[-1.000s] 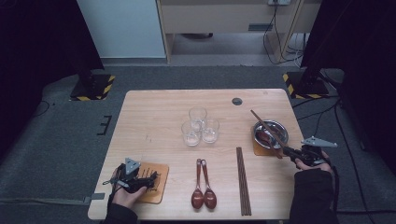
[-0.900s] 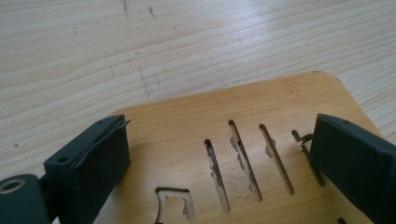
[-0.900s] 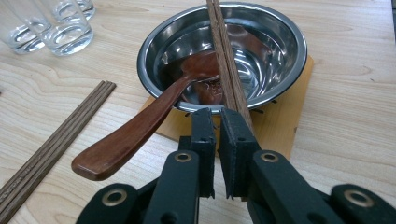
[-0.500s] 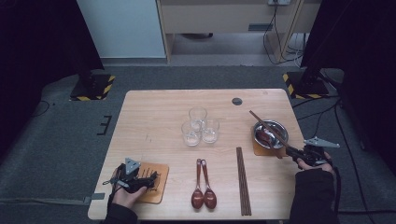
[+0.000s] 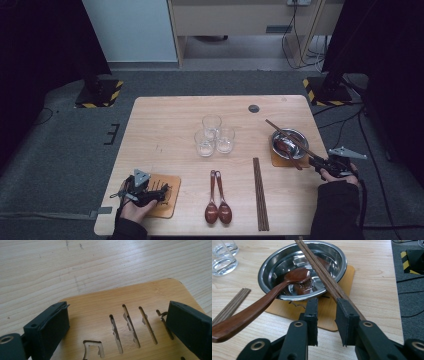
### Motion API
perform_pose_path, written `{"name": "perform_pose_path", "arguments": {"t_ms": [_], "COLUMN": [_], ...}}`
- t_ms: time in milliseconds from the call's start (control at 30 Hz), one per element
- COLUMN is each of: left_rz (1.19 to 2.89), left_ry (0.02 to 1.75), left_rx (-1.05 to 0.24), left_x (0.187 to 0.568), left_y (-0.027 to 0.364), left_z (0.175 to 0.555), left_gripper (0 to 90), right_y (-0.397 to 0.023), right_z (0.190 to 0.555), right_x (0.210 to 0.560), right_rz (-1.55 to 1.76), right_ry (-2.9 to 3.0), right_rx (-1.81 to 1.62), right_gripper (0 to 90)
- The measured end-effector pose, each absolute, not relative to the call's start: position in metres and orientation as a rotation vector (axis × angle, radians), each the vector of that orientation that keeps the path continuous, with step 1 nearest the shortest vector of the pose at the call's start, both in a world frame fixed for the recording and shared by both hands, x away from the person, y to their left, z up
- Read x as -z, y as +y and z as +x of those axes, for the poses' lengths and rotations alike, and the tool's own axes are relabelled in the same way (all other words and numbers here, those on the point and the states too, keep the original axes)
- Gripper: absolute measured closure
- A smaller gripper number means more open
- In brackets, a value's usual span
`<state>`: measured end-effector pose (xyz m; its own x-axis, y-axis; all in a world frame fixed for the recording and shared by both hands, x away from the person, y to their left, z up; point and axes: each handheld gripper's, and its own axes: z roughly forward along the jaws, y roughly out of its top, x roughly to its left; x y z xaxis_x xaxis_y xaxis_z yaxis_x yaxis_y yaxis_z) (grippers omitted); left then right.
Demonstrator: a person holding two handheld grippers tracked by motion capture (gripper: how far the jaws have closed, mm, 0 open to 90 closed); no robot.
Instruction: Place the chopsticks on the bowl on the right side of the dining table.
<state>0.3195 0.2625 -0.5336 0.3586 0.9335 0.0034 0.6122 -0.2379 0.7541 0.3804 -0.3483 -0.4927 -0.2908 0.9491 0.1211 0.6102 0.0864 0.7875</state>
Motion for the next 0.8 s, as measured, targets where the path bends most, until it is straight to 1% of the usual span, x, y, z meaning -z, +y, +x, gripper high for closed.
{"name": "perform_pose_path", "arguments": {"t_ms": [100, 133, 333, 633, 800], "left_rz": [1.953, 1.953, 1.953, 1.953, 1.953], "left_ry": [1.340, 1.340, 1.340, 1.340, 1.340], "left_rx": [-0.614, -0.614, -0.614, -0.614, -0.614], "left_x": [0.534, 0.534, 0.534, 0.534, 0.534], "left_y": [0.262, 0.262, 0.262, 0.262, 0.262], "left_z": [0.319, 0.319, 0.319, 0.319, 0.319], "left_gripper": [3.7, 3.7, 3.7, 3.7, 3.7], "right_y": [-0.350, -0.351, -0.355, -0.355, -0.349], "right_z": [0.381, 0.381, 0.383, 0.384, 0.385], "right_x": [0.494, 0.494, 0.495, 0.493, 0.483], "right_rz": [1.530, 1.534, 1.539, 1.522, 1.498], "right_ry": [1.940, 1.931, 1.918, 1.912, 1.907], "right_rx": [-1.066, -1.065, -1.058, -1.071, -1.111], "right_gripper": [69.2, 67.2, 65.1, 64.3, 62.6]}}
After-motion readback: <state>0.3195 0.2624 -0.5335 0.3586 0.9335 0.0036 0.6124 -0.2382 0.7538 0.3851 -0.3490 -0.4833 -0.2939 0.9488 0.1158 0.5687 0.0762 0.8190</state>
